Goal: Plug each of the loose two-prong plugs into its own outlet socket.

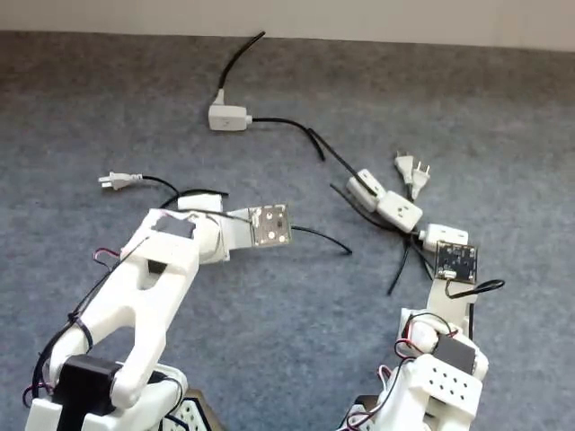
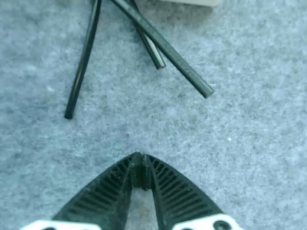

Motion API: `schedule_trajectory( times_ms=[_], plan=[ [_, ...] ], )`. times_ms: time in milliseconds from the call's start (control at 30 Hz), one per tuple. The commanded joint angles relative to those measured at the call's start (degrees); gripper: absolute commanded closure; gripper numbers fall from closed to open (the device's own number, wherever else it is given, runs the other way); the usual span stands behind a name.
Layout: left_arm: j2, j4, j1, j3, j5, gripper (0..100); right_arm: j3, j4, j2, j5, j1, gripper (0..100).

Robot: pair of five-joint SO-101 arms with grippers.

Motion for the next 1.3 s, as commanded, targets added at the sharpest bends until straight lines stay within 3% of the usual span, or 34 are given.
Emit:
schedule_trajectory(
  times_ms=[0,300,633,1000,1267],
  plan=[
    [-0.84,-6.24,-0.66,3.12,0.44,76,0.22,-1.1,-0.31,0.35,-0.4,98.6],
    [-2.77,-6.15,-2.42,1.27,0.09,76,0.22,-1.1,-0.31,0.35,-0.4,98.6],
    [-17.01,1.67,-5.32,-10.68,0.09,76,0.22,-1.1,-0.31,0.44,-0.48,98.6],
    [5.23,-6.86,-6.11,-11.12,0.44,76,0.22,-1.19,-0.31,0.44,-0.57,98.6],
    [5.41,1.93,-6.11,-10.95,0.35,76,0.22,-1.27,-0.31,0.44,-0.75,98.6]
  ],
)
